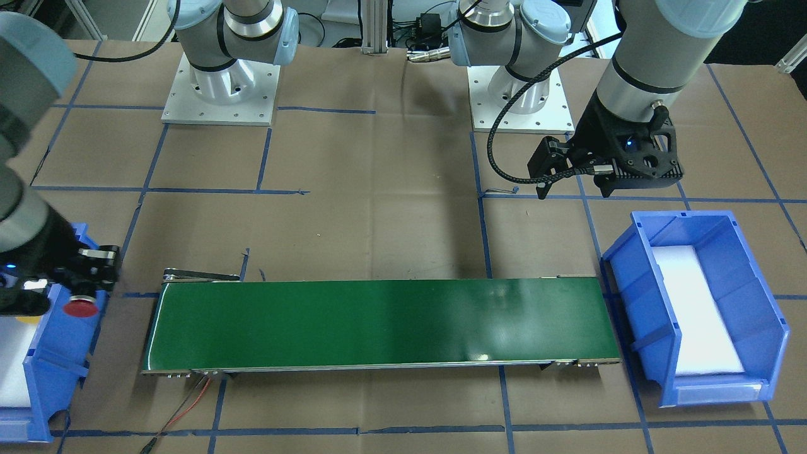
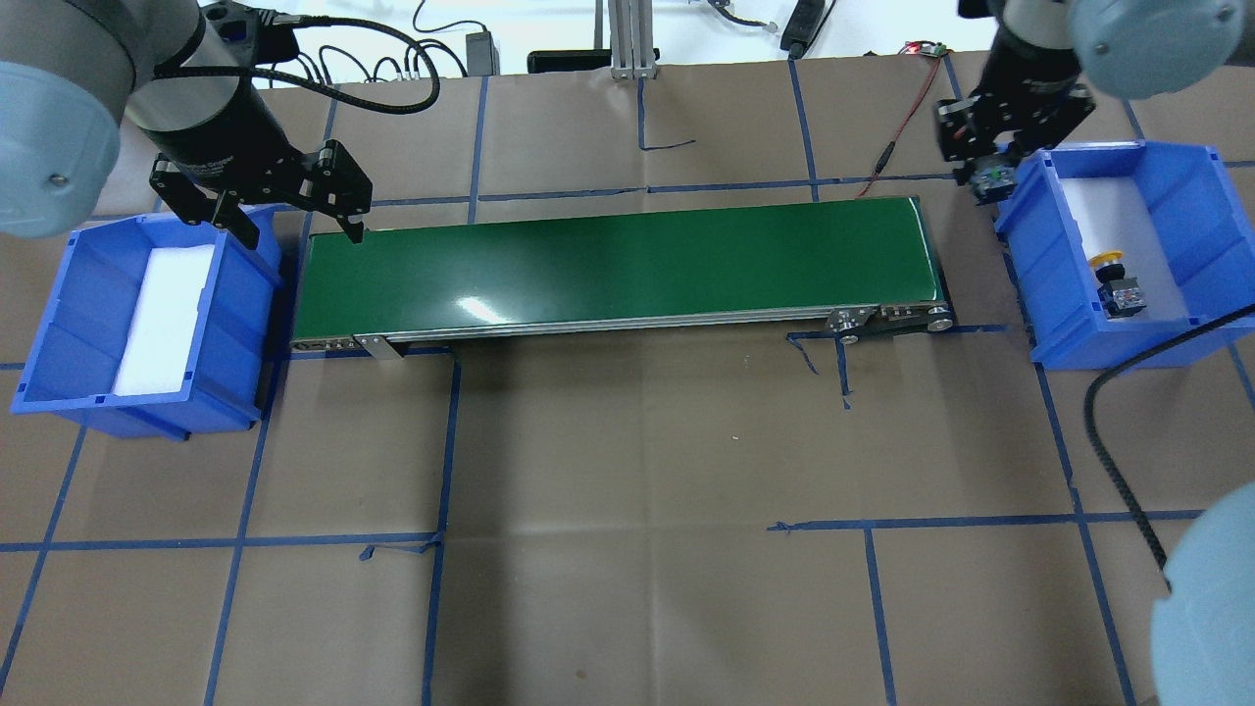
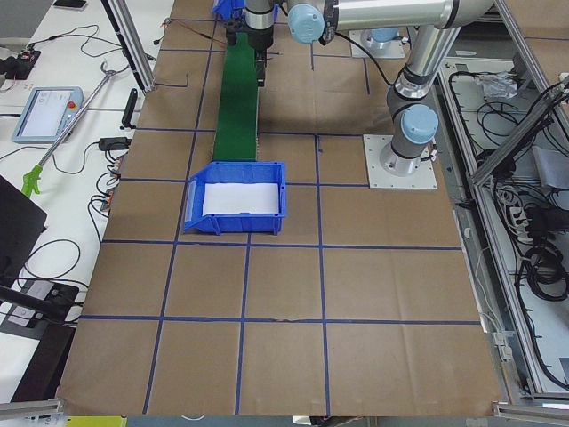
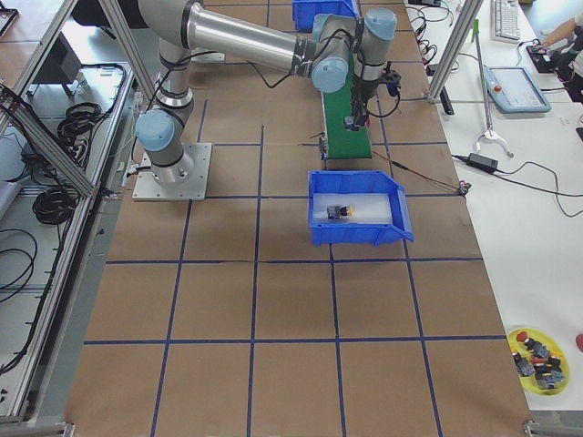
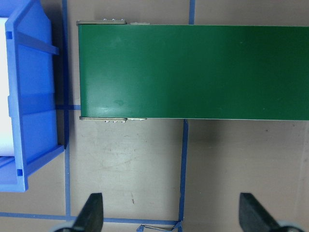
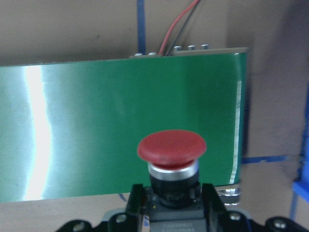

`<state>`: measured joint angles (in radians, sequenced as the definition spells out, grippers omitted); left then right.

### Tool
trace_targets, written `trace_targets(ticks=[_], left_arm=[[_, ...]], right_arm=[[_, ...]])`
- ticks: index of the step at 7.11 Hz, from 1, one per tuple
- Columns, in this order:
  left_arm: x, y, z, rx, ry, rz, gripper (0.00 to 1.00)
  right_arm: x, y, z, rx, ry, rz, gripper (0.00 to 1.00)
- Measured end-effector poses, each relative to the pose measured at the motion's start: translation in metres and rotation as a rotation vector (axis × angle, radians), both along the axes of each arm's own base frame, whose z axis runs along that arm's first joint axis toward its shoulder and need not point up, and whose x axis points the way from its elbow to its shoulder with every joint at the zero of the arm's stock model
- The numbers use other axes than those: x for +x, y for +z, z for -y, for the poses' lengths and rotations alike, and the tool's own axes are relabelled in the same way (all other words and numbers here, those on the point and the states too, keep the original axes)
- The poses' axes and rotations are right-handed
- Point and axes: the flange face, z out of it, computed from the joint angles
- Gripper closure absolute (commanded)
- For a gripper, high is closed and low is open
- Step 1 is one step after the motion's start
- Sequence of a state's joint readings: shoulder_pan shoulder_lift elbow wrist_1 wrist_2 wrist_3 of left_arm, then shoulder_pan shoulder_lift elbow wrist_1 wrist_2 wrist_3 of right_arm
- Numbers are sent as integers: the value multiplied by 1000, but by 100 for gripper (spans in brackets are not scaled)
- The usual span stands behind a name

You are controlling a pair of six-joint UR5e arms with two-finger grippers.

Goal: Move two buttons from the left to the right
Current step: 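Carry the red button into the right bin with the right gripper, then set the red button on the foam beside the yellow one and release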

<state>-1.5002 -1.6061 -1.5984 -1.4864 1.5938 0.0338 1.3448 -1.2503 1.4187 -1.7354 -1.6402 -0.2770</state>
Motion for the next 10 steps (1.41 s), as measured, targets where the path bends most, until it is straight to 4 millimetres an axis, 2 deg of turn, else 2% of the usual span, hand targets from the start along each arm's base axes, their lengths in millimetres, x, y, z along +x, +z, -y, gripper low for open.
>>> trace_targets(ticks=[1, 2, 3, 4, 6, 10], left_arm=[[0, 0, 0, 0, 1, 0, 0], [0, 0, 0, 1, 1, 0, 0], [0, 0, 0, 1, 1, 0, 0], [0, 0, 0, 0, 1, 0, 0], [0, 0, 0, 0, 2, 0, 0], [0, -1, 0, 1, 3, 0, 0]], right_arm=[[-64, 5, 1, -9, 25, 3, 97], [-117, -3, 2, -12, 40, 5, 97], [-151, -21, 8, -20, 54, 10, 97], [-169, -40, 16, -33, 68, 15, 97], [-184, -74, 31, -49, 49, 16, 97], [-181, -133, 51, -43, -42, 84, 96]])
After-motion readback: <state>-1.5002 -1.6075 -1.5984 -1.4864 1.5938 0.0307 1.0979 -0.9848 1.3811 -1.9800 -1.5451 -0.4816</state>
